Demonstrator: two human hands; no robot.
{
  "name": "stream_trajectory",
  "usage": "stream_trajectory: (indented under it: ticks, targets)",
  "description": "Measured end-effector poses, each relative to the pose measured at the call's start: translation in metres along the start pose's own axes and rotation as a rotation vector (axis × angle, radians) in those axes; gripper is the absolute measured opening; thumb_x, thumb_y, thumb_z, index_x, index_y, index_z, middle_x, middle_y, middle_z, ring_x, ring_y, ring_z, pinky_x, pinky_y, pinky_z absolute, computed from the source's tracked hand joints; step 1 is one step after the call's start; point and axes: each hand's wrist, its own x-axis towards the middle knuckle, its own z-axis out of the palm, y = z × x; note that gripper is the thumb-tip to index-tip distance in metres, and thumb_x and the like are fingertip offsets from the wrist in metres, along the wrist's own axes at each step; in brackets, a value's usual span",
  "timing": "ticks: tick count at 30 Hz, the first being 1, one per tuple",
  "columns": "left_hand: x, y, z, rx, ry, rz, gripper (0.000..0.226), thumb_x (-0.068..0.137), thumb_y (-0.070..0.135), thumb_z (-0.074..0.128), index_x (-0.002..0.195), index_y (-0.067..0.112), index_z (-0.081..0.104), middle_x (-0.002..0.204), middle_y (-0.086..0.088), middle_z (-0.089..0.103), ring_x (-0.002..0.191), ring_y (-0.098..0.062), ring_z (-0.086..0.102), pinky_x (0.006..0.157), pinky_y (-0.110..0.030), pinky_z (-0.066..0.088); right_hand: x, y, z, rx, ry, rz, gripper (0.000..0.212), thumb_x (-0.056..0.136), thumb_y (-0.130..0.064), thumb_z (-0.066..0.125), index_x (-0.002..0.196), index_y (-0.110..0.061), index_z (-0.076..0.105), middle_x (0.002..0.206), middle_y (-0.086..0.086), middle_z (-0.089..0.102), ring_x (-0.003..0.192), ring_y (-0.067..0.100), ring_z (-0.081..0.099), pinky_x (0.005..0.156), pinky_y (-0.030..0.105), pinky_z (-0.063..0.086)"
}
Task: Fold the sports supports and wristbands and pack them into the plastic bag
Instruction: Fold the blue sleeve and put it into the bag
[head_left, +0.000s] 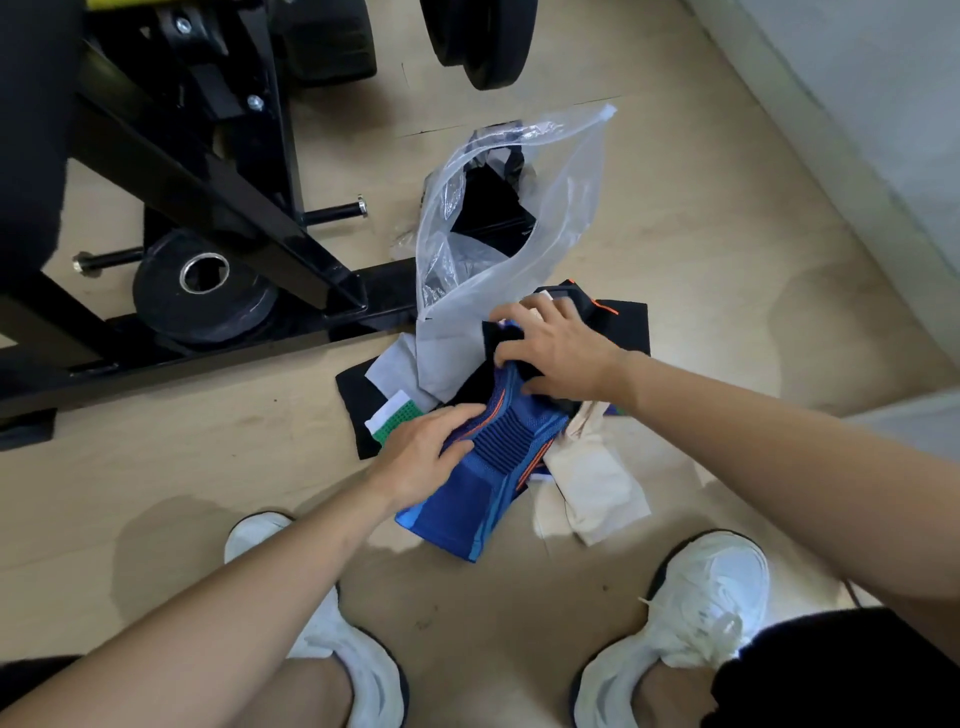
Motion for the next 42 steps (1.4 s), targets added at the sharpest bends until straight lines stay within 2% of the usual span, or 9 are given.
stream_trajectory:
  ticks: [3,6,10,15,18,24,30,34,42]
  targets:
    - [0.004,-0.002,-0.012,-0.124,-0.023,-0.076,0.029,0.099,0.024,0.062,0.127,0.031,0.063,0.112,0.019,0.070,0.104,-0.003,0.064,0.093,-0.034,0.052,-0.008,0.010,0.002,0.118,-0.053,0.021,0.028,0.077,-0.040,0.076,0.086,-0.029,0.052,0.127,-0.006,0.054,0.129,0.024,0.039,0.095,0.045,0.031]
    - [0.010,-0.006,-0.027,-0.179,-0.108,-0.121,0.018,0.096,0.028,0.067,0.112,0.036,0.066,0.103,0.020,0.072,0.099,0.000,0.066,0.091,-0.031,0.052,-0.019,0.015,-0.002,0.395,-0.156,0.198,0.025,0.083,-0.035,0.074,0.083,-0.026,0.050,0.086,-0.010,0.059,0.094,0.019,0.056,0.100,0.044,0.029]
    - [0.007,-0.022,-0.043,0.043,-0.238,-0.235,0.023,0.078,0.041,0.082,0.089,0.046,0.062,0.090,0.016,0.069,0.085,-0.005,0.065,0.078,-0.033,0.054,-0.031,0.027,-0.011,0.626,-0.131,0.382,0.023,0.083,-0.031,0.075,0.079,-0.027,0.053,0.083,-0.002,0.062,0.082,0.022,0.055,0.087,0.043,0.043]
    - [0.011,-0.019,-0.061,-0.508,0.166,-0.408,0.023,0.081,0.015,0.084,0.102,0.013,0.075,0.087,0.007,0.076,0.077,-0.003,0.068,0.070,-0.022,0.052,-0.039,0.043,-0.018,0.958,-0.010,0.557,0.022,0.082,-0.026,0.080,0.086,-0.010,0.065,0.080,0.005,0.062,0.068,0.015,0.052,0.057,0.020,0.041]
    - [0.015,-0.006,-0.074,-0.703,0.291,-0.432,0.018,0.088,0.010,0.076,0.105,0.013,0.073,0.092,0.008,0.078,0.084,-0.007,0.072,0.072,-0.022,0.057,-0.037,0.047,-0.015,1.168,0.022,0.663,0.031,0.079,-0.025,0.083,0.091,-0.002,0.066,0.078,0.005,0.063,0.065,0.012,0.054,0.054,0.014,0.041]
    - [0.018,-0.021,-0.059,-0.467,0.265,-0.575,0.012,0.088,0.022,0.078,0.097,0.021,0.070,0.102,-0.005,0.076,0.096,-0.025,0.073,0.087,-0.048,0.060,-0.043,0.029,0.026,0.895,-0.057,0.734,0.044,0.077,-0.022,0.084,0.115,-0.015,0.064,0.105,0.005,0.061,0.085,0.022,0.060,0.084,0.033,0.051]
    - [0.004,-0.031,-0.037,-0.238,0.224,-0.590,0.041,0.080,0.019,0.083,0.113,0.018,0.059,0.108,0.002,0.070,0.098,-0.020,0.067,0.087,-0.039,0.056,-0.068,-0.016,0.063,0.915,-0.083,0.833,0.072,0.078,-0.020,0.081,0.140,-0.021,0.044,0.112,0.005,0.064,0.091,0.025,0.065,0.086,0.040,0.055]
    - [-0.008,-0.034,-0.028,-0.109,0.146,-0.567,0.048,0.086,0.023,0.075,0.129,0.020,0.053,0.114,0.003,0.069,0.102,-0.023,0.066,0.089,-0.041,0.055,-0.072,-0.034,0.072,0.975,0.036,0.939,0.063,0.079,-0.015,0.080,0.133,-0.016,0.046,0.077,-0.006,0.063,0.081,0.021,0.063,0.082,0.037,0.052]
    - [0.002,-0.006,-0.029,-0.356,0.324,-0.466,0.034,0.085,0.034,0.075,0.111,0.018,0.060,0.100,0.002,0.073,0.089,-0.017,0.071,0.081,-0.049,0.059,-0.072,-0.047,0.066,1.206,0.164,0.992,0.025,0.084,-0.004,0.075,0.103,-0.009,0.060,0.076,-0.004,0.054,0.067,0.013,0.053,0.058,0.015,0.045]
